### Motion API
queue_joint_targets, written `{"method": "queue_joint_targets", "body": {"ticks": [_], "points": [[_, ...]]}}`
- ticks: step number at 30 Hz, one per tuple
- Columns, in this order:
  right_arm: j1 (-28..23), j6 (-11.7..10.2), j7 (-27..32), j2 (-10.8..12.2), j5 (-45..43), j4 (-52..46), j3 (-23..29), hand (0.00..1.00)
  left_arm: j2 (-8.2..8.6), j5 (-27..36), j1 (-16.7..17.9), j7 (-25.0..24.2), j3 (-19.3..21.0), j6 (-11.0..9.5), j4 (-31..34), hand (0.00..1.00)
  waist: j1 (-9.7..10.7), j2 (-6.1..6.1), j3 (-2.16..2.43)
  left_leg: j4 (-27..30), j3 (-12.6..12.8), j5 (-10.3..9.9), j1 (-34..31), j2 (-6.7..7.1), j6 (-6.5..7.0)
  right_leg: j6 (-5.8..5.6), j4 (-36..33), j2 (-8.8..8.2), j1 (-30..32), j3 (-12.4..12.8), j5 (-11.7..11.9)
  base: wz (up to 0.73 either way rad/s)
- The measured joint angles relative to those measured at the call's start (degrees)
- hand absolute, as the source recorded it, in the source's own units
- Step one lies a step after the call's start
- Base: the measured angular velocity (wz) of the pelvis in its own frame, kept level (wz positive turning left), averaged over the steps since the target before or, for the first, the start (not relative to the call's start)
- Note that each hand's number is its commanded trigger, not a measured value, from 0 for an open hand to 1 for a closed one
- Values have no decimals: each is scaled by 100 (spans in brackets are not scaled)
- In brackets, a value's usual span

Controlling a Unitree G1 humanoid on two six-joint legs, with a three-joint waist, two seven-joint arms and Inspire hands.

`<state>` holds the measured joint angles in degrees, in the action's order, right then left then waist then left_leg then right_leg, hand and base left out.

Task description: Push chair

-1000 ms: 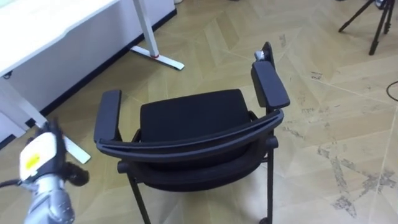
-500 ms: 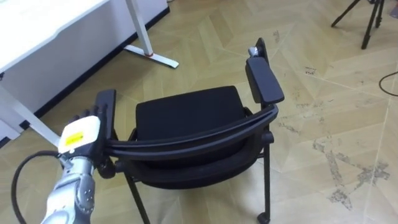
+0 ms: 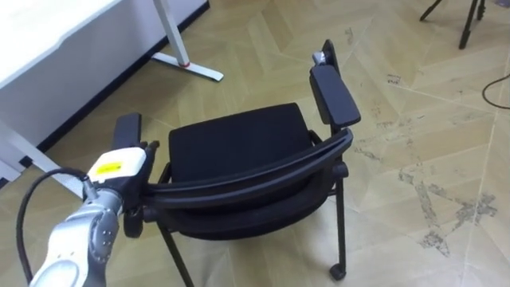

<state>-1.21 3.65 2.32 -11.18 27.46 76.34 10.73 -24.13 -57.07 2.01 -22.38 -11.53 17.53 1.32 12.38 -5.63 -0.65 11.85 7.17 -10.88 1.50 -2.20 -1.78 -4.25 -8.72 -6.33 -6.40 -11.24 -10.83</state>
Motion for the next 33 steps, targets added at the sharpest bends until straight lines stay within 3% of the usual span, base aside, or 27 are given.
{"method": "queue_joint_targets", "body": {"ticks": [6,14,15,16,26,30,33], "points": [[-19,-4,-2,1,25,-1,0,0,0,-10,-62,-475,-4,45,220,0,19,-15,-48,-2,2,0,5,-1,0,0,-9,0,-4,6,0,0],[-18,-45,-14,1,29,-4,-2,0,7,-139,-129,-807,-72,78,258,0,53,-28,-40,-1,20,0,14,-2,0,2,-17,0,1,23,1,0],[-18,-45,-25,1,29,-4,-2,0,7,-139,-129,-843,-72,80,277,24,57,-27,-40,-2,22,0,14,-2,0,2,-18,0,3,23,1,0],[-18,-45,-54,1,26,-4,0,0,8,-139,-129,-931,-72,90,336,100,63,-27,-40,-1,24,0,11,-3,0,2,-19,0,10,25,1,0],[75,-119,-131,1,164,188,-3,0,18,-99,-128,-1466,-442,74,895,100,144,-9,-46,-8,24,0,10,-3,0,1,5,0,56,42,0,0],[89,-178,-136,4,161,271,-2,0,19,-105,-117,-1416,-443,16,913,100,130,13,-46,-11,22,0,11,-3,0,1,2,0,51,42,1,0],[134,-203,-178,7,158,391,-2,0,17,-155,-72,-1142,-442,-136,914,100,102,87,-35,-6,20,0,10,-4,0,1,-5,4,51,56,1,0]]}}
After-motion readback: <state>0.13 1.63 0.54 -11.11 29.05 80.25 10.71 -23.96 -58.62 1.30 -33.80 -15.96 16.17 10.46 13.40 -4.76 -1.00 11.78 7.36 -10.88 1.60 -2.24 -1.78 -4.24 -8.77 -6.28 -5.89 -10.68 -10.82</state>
